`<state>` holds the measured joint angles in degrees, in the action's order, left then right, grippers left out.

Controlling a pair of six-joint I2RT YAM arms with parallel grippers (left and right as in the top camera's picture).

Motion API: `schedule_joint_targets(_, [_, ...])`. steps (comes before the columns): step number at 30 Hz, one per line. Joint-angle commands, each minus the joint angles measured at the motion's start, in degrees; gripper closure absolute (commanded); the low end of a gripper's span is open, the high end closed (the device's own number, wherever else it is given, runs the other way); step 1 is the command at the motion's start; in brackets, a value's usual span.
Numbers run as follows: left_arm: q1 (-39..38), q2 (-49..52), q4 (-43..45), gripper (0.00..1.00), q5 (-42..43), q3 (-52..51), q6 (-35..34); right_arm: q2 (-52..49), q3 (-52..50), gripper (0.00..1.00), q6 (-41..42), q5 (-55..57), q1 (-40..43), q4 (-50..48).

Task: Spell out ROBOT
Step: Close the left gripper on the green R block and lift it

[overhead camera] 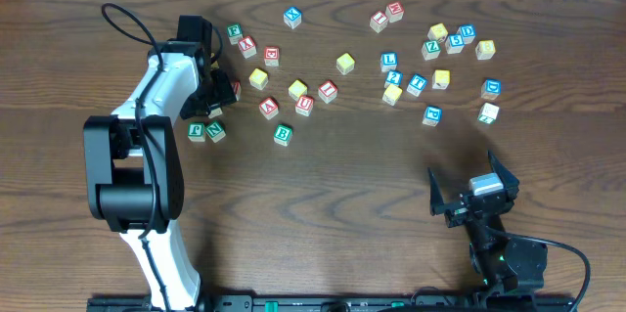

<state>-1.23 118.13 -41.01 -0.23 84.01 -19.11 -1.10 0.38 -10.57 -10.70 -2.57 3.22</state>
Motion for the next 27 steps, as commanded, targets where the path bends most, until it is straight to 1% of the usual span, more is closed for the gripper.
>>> schedule_joint_targets(1, [0.2,-0.1,0.0,0.36,-0.7,0.8,-0.1,0.1,-0.1,0.01,0.9,0.0,0.4,0.2])
schedule_joint_targets(2, [0.2,-0.1,0.0,0.4,-0.7,0.8,-0.1,0.1,-0.1,0.01,0.9,0.0,0.4,0.2])
schedule_joint_targets(8, [0.2,-0.1,-2.7,0.41,-0.7,0.7,-0.1,0.1,-0.1,0.01,0.9,0.0,0.4,0.2])
schedule_joint_targets(14, [0.2,-0.1,-1.9,0.43,-0.4,0.7,-0.1,0.1,-0.1,0.01,0.9,0.0,0.4,0.2])
schedule_joint_targets(18, [0.2,-0.1,-1.6,0.53,1.3,0.7,-0.1,0.1,-0.1,0.01,0.9,0.0,0.4,0.2])
schedule_joint_targets(21, [0.2,-0.1,-1.7,0.57,1.3,0.7,-0.1,0.1,-0.1,0.01,0.9,0.0,0.4,0.2])
schedule_joint_targets(23, [0.2,-0.1,-1.7,0.59,1.3,0.7,-0.1,0.1,-0.1,0.01,0.9,0.0,0.4,0.2])
schedule_joint_targets(24, [0.2,-0.1,-1.7,0.61,1.3,0.7,-0.1,0.1,-0.1,0.01,0.9,0.0,0.4,0.2])
schedule_joint_targets(27, [0.2,-0.1,-1.7,0.65,1.3,0.7,-0.1,0.1,-0.1,0.01,0.9,0.0,0.4,0.2])
